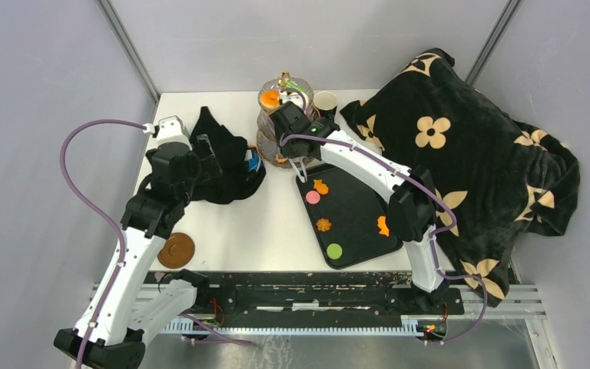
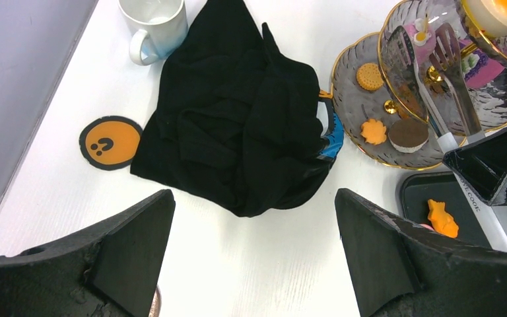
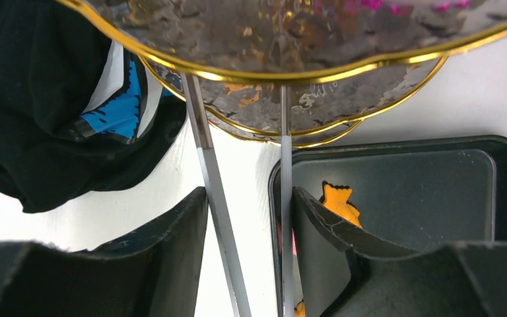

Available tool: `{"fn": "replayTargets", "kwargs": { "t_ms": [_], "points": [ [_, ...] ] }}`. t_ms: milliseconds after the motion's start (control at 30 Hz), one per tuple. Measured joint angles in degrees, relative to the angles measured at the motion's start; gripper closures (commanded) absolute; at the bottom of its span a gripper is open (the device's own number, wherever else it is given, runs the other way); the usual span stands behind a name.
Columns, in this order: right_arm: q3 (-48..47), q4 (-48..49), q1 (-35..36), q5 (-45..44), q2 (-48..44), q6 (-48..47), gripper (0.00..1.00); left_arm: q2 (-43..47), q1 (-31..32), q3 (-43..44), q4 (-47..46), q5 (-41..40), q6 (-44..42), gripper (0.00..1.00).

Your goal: Serve the afternoon tea

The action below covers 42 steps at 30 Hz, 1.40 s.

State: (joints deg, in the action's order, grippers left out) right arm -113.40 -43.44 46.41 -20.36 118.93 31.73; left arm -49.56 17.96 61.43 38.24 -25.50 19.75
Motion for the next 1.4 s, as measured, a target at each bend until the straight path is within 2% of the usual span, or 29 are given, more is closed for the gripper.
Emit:
{"fn": "replayTargets", "kwargs": {
  "t_ms": [233,467,533,967,1167,1400],
  "points": [
    [0.35,1.18,-0.04,0.37,-0.2,0.17,0.47,0.31,0.0,0.0,0.74,0.0,0.0,0.02],
    [5.6,2.27,-0.04,0.92,-4.55,0.15,0.69,0.2,0.0,0.0,0.74,0.07,0.0,0.02],
    [7.04,2.67,-0.04,0.96,-6.08,0.13,0.72,0.15,0.0,0.0,0.72,0.09,0.0,0.02],
    [16.63,4.92,-0.04,3.02,-13.03,0.2,0.64,-0.07,0.0,0.0,0.7,0.09,0.0,0.02],
    [17.44,4.92,-0.04,3.34,-15.56,0.17,0.61,-0.5,0.0,0.0,0.7,0.11,0.02,0.02],
    [17.46,4.9,-0.04,3.39,-15.93,0.15,0.62,-0.52,0.0,0.0,0.7,0.11,0.0,0.02]
  ]
}}
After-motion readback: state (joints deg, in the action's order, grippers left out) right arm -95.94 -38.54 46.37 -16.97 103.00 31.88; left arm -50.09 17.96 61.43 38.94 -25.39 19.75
